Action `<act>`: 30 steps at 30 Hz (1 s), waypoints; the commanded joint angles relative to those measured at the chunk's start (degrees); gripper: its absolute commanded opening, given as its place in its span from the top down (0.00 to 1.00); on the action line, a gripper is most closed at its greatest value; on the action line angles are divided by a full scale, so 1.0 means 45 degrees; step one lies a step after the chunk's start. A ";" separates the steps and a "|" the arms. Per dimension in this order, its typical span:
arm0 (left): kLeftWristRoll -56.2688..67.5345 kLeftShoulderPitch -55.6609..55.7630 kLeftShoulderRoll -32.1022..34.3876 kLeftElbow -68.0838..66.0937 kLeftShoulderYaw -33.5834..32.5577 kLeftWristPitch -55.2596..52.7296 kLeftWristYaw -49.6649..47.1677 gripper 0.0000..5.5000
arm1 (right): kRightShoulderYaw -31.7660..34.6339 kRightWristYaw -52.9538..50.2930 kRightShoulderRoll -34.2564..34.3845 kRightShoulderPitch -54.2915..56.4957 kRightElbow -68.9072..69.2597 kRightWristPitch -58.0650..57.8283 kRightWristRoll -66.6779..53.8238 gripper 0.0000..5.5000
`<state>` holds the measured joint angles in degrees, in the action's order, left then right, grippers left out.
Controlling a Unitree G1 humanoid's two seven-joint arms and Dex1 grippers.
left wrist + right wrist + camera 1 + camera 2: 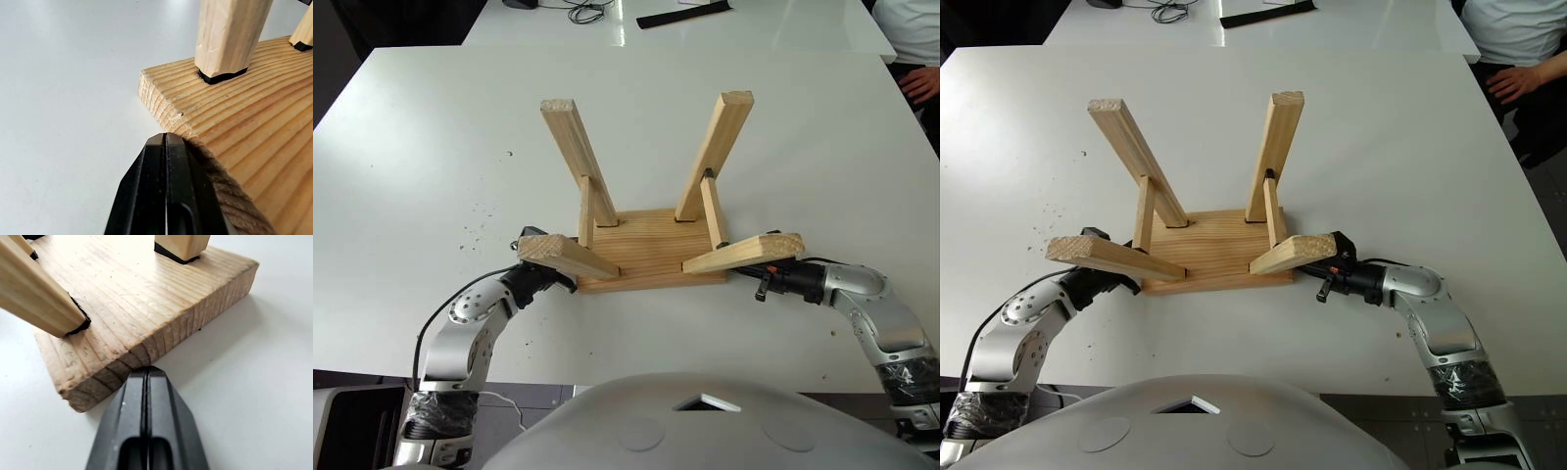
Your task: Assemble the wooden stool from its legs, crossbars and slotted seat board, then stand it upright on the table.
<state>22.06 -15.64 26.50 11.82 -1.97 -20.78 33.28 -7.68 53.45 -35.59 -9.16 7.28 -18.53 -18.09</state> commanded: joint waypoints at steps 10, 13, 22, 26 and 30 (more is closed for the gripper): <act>-0.0400 0.1718 -0.0950 -0.1680 0.0735 0.0637 0.0486 1.00 | -0.0735 -0.1233 0.0999 0.0764 -0.1519 -0.0234 0.0753 1.00; -0.0603 0.1908 -0.1224 -0.2059 0.0657 0.0912 0.0221 1.00 | -0.0680 -0.1062 0.0839 0.0685 -0.1282 -0.0308 0.0596 1.00; -0.0855 0.2677 -0.2025 -0.2652 0.0839 0.1275 0.0096 1.00 | -0.0272 -0.0402 0.0015 0.1834 -0.2356 0.0029 0.0805 1.00; -0.0940 0.2621 -0.1835 -0.2765 0.0445 0.1483 -0.0056 1.00 | -0.0307 -0.0235 -0.0110 0.1844 -0.2553 0.0200 0.0970 1.00; -0.0892 0.2687 -0.1423 -0.2854 -0.0114 0.1659 -0.0026 1.00 | -0.0234 -0.0217 -0.0244 0.1463 -0.2457 0.0348 0.1029 1.00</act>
<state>18.30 -3.98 18.59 -0.64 -1.05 -13.87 32.65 -7.26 52.11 -36.11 0.20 -2.88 -15.88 -15.49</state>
